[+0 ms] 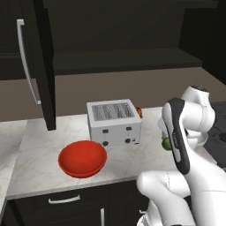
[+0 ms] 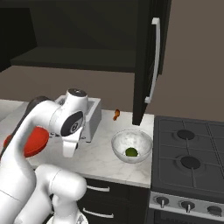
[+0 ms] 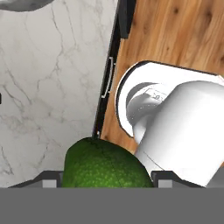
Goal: Pick both bowls and place them on the counter. Then place the lime in one bowl and place the avocado in the other bowl.
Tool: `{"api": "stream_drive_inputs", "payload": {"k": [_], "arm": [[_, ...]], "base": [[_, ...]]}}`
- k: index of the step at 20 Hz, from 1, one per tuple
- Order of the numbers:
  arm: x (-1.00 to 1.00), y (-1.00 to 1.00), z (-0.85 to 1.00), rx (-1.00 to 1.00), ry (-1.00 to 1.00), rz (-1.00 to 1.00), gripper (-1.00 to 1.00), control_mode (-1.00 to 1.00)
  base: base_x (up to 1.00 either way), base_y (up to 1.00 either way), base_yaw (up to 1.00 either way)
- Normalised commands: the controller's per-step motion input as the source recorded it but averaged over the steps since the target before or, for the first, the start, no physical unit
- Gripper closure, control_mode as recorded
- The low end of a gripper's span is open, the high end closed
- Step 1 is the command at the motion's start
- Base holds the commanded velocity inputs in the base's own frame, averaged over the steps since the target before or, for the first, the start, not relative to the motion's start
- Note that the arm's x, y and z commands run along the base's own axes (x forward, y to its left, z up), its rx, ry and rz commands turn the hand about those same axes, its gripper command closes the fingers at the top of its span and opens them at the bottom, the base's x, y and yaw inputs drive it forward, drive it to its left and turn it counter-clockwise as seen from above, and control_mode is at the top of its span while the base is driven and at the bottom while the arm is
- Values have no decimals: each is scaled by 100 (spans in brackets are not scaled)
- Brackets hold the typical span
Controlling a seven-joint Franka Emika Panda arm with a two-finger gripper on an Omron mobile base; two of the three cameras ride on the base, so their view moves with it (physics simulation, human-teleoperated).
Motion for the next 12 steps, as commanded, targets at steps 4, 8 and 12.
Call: {"api": "stream_drive_inputs", "payload": {"k": [4, 8, 12], "arm": [[-24, 32, 24, 0, -6, 4, 100, -100], [-7, 40, 18, 0, -6, 5, 100, -100], [0, 37, 9, 0, -3, 4, 100, -100]], "base": [[0, 0, 0], [0, 0, 0], [0, 0, 0]]}}
